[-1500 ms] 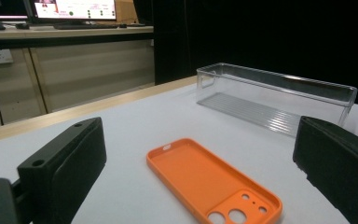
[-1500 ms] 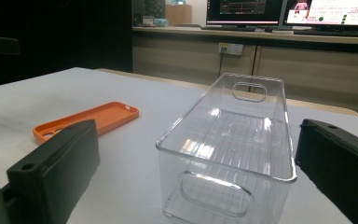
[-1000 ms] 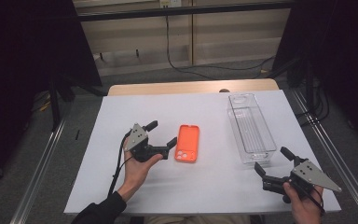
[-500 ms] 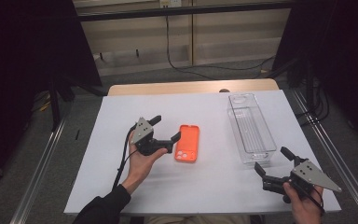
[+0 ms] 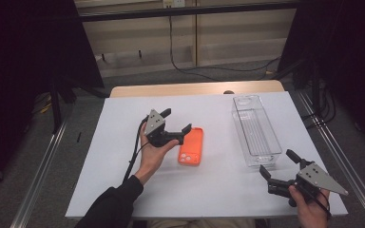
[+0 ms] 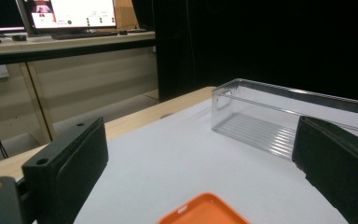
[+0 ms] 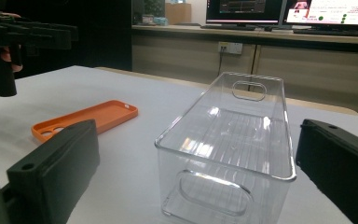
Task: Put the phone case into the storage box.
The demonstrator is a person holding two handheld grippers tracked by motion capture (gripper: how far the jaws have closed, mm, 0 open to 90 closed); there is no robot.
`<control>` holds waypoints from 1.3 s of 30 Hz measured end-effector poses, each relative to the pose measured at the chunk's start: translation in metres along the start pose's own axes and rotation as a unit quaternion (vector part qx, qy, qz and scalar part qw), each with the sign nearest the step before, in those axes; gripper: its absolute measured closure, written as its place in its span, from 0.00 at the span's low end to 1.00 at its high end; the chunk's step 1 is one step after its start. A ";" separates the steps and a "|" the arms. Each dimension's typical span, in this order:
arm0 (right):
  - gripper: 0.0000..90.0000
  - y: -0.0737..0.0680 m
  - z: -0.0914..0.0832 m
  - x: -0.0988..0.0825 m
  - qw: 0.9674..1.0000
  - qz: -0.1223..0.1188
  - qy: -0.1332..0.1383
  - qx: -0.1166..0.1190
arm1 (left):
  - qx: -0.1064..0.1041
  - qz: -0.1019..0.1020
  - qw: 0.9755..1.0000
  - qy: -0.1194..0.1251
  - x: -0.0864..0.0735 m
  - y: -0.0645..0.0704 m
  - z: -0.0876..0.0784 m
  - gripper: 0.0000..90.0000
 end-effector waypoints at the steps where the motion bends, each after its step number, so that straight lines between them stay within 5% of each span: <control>1: 0.00 0.000 0.000 0.000 1.000 0.000 0.000 0.000 | 0.001 0.004 1.000 -0.002 0.000 -0.001 0.002 0.04; 19: 0.00 0.000 0.000 0.000 1.000 -0.002 0.000 0.000 | -0.009 0.016 1.000 0.017 0.003 0.000 0.024 0.09; 25: 0.00 0.000 0.000 0.000 1.000 -0.001 0.000 0.001 | -0.012 -0.005 1.000 0.008 0.001 0.002 0.027 0.18; 32: 0.00 0.001 -0.001 0.000 1.000 0.002 0.002 0.000 | -0.042 0.007 0.999 0.004 0.001 0.004 0.028 0.41; 33: 0.00 0.000 -0.001 0.000 1.000 0.001 0.001 0.001 | -0.049 0.004 0.999 0.003 0.001 0.004 0.028 0.50; 39: 0.00 0.000 -0.001 0.000 1.000 0.001 0.001 0.001 | -0.057 0.009 0.998 -0.004 0.003 0.004 0.029 0.65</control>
Point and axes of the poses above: each handheld gripper's, and its own axes: z roughly forward along the jaws, x roughly out of its top, y roughly to its right, the point moved 1 cm from there along z, roughly forward along the jaws, and after that the axes turned 2 degrees about y, right-handed, at the moved point
